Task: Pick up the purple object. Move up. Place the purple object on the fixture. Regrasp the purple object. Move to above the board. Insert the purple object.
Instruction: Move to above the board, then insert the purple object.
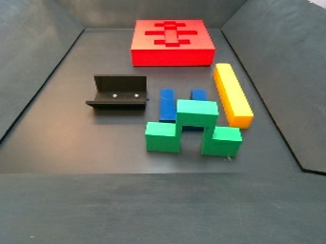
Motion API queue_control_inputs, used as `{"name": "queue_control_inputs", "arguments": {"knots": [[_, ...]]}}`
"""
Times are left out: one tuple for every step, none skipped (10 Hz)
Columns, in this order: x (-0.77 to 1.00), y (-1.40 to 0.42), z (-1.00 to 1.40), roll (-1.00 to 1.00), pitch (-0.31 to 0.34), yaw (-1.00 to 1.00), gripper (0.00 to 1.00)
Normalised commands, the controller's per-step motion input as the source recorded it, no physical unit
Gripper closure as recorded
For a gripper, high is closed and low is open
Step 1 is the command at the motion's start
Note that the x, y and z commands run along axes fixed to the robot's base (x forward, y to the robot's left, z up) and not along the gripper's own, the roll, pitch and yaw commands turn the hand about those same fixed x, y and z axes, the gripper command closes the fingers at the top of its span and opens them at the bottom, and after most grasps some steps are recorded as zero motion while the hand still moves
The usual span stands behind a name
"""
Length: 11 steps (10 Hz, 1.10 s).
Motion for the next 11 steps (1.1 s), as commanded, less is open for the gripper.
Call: {"name": "queue_control_inputs", "arguments": {"knots": [[-0.05, 0.02, 0.00, -0.21, -0.072, 0.00, 1.00], [0.00, 0.00, 0.00, -0.02, 0.000, 0.00, 1.00], [0.03, -0.04, -0.20, -0.25, -0.139, 0.00, 1.00], [0.15, -0.25, -0.29, -0.34, -0.196, 0.00, 1.00], [0.18, -0.27, -0.27, -0.35, -0.204, 0.00, 1.00], [0.19, -0.28, -0.26, -0.35, -0.211, 0.00, 1.00], [0.21, -0.28, -0.26, -0.35, -0.219, 0.00, 1.00], [0.20, -0.27, -0.27, -0.35, -0.223, 0.00, 1.00], [0.21, -0.27, -0.27, -0.35, -0.220, 0.00, 1.00], [0.21, -0.27, -0.27, -0.35, -0.211, 0.01, 1.00], [0.15, -0.27, -0.31, -0.32, -0.201, 0.03, 1.00]]}}
